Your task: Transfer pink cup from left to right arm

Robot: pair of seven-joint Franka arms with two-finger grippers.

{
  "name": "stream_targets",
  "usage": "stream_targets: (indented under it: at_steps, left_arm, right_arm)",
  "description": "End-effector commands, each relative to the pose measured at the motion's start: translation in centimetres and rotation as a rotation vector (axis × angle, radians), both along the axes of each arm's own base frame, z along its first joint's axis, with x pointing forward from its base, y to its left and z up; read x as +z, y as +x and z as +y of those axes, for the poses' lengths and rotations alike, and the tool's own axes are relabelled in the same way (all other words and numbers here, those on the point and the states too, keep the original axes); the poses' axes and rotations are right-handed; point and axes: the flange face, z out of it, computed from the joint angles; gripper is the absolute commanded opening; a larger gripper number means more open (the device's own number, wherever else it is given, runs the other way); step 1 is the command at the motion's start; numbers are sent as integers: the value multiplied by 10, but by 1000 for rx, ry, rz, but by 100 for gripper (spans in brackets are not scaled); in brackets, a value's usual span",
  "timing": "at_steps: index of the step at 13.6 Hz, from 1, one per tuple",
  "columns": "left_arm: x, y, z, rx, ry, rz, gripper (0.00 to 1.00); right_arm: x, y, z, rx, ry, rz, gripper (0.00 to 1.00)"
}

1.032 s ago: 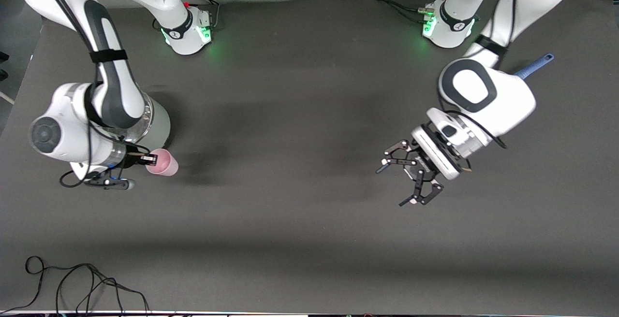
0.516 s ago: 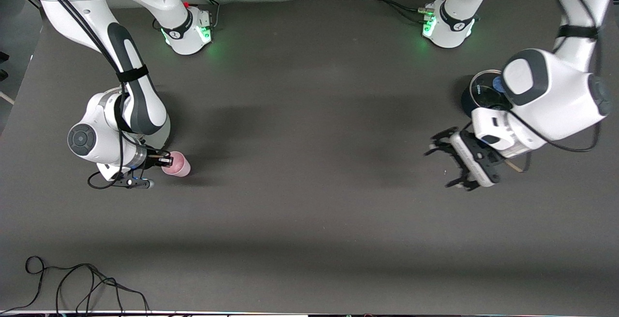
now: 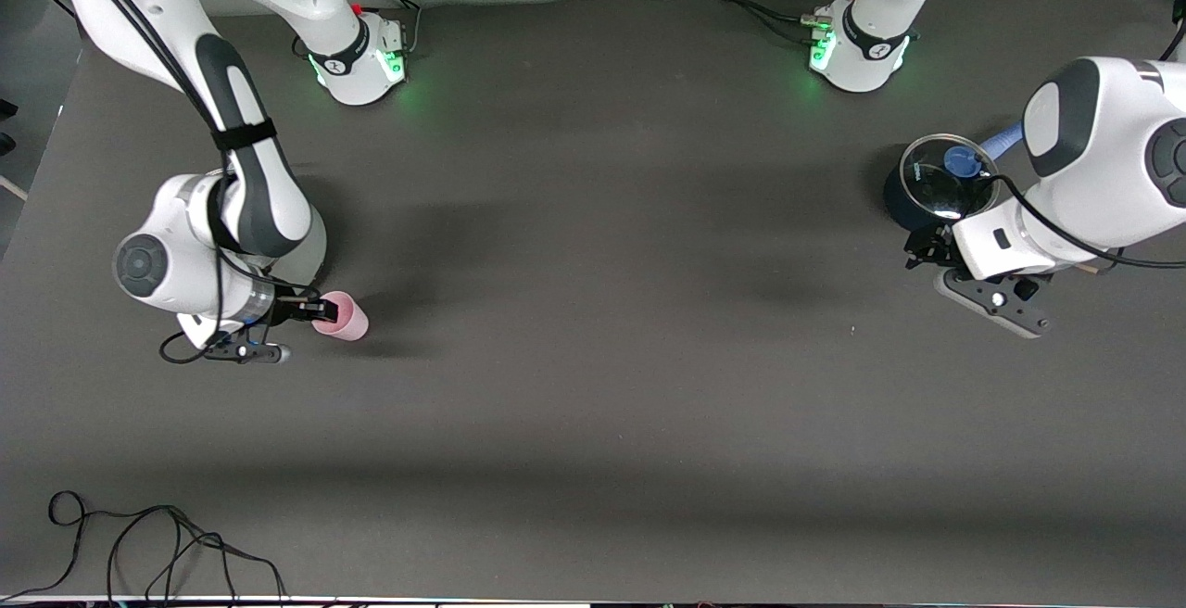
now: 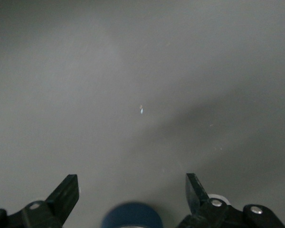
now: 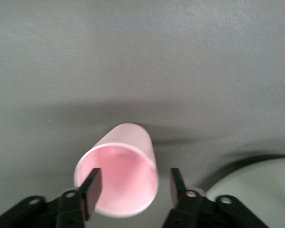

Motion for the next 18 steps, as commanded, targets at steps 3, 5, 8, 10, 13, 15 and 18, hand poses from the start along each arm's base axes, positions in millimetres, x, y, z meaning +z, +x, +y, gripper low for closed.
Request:
stream_targets:
  at_steps: [3,5,8,10,13,15,18]
  left_arm:
    - [57,-7,17,211,134,60,100]
    - [70,-14,16,286,158,93,100]
    - [84,-14,23,350,166,99,100]
    - [89,-14,26,344,165,97,100]
    - [94,-15,27,376,138,105,100]
    - [94,-21,29,396,155,155,100]
    - [100,-13,26,404,127,97,100]
  right_arm:
    - [158,2,-5,4,23,-16,100]
    - [223,0,-9,35,-33,-30,100]
    - [298,-10,-6,11,-39,27,100]
    - [324,-16,-4,-28,-44,37,100]
    - [328,-19,-9,-33,-43,49,100]
    - [326,-18,-10,-36,-45,49,100]
    - [325,-17,-11,-33,-45,52,100]
